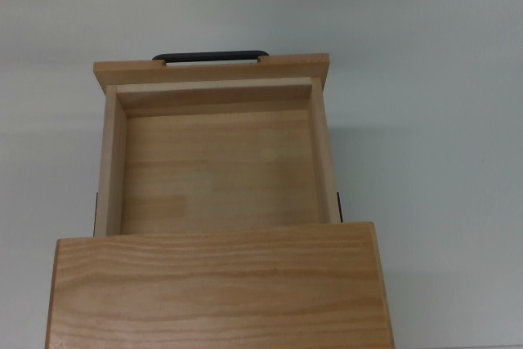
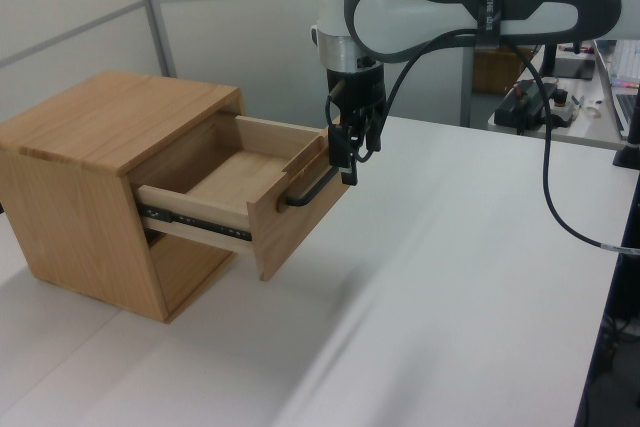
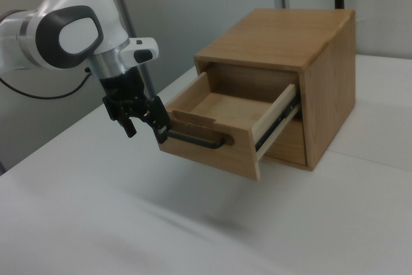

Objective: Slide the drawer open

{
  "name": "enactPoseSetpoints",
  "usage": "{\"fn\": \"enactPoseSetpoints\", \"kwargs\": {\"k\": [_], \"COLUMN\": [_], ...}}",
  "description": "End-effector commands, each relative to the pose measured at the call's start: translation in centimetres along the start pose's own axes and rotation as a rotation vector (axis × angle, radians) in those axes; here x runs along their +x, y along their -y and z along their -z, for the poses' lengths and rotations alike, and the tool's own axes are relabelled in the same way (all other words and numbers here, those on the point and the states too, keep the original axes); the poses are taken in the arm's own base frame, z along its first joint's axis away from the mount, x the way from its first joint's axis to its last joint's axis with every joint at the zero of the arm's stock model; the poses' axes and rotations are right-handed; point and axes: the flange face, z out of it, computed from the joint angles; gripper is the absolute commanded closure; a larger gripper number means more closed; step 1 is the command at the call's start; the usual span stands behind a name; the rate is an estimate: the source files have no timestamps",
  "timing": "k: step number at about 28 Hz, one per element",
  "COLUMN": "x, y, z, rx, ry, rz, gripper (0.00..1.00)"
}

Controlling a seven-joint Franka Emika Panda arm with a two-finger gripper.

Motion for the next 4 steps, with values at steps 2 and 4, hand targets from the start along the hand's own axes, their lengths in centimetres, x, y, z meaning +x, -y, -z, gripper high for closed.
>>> {"fn": "enactPoseSetpoints", "kwargs": {"k": [2, 4], "x": [0.25, 0.26], "y": [0.26, 0.18], "z": [0.39, 0.4], "rx": [0.004, 0.004], "ry": [0.011, 0.009], "rz": [-0.016, -0.017], "gripper": [0.0, 0.0]}}
